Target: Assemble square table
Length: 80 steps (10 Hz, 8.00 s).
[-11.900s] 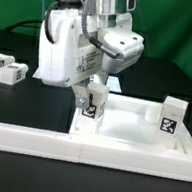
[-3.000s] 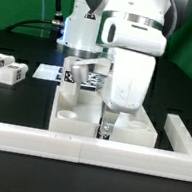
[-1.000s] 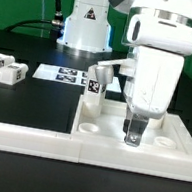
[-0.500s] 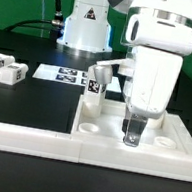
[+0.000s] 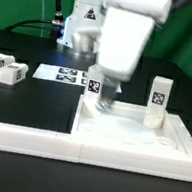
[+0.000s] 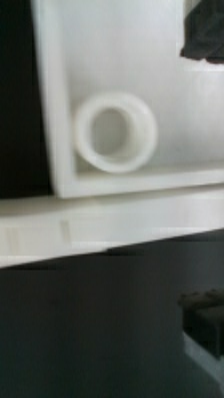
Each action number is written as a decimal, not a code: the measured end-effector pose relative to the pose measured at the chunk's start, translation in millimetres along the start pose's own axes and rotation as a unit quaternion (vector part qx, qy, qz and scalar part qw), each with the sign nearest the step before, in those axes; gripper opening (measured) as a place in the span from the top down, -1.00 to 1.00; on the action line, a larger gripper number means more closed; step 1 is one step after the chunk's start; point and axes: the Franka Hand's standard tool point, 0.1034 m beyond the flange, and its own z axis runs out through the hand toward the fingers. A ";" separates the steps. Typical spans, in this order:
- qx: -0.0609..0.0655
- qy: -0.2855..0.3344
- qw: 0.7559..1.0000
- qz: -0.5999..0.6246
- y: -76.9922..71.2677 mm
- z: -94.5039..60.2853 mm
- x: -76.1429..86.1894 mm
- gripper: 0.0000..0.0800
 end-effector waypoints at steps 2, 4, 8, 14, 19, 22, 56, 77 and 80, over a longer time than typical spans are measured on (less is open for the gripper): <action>0.000 -0.002 0.997 0.083 0.5 -0.5 -5.8 -0.62; 0.000 -0.002 0.988 0.157 -0.1 0.2 -4.5 -0.62; 0.018 0.001 0.961 0.276 -19.8 1.0 -64.1 -0.62; 0.049 -0.013 0.864 0.500 -66.3 5.9 -110.4 -0.62; 0.089 -0.042 0.744 0.661 -92.6 10.9 -152.6 -0.62; 0.110 -0.062 0.719 0.683 -100.8 12.1 -150.0 -0.62; 0.492 -0.344 0.587 0.543 -159.6 -15.5 -174.9 0.27; -0.011 0.086 0.686 0.722 16.0 -61.1 -7.9 0.27; -0.081 0.207 0.661 0.717 -21.7 -52.2 49.3 0.27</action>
Offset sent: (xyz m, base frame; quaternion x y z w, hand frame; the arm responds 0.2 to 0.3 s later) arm 0.0000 0.0000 0.0000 0.0000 0.0000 0.1938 0.9810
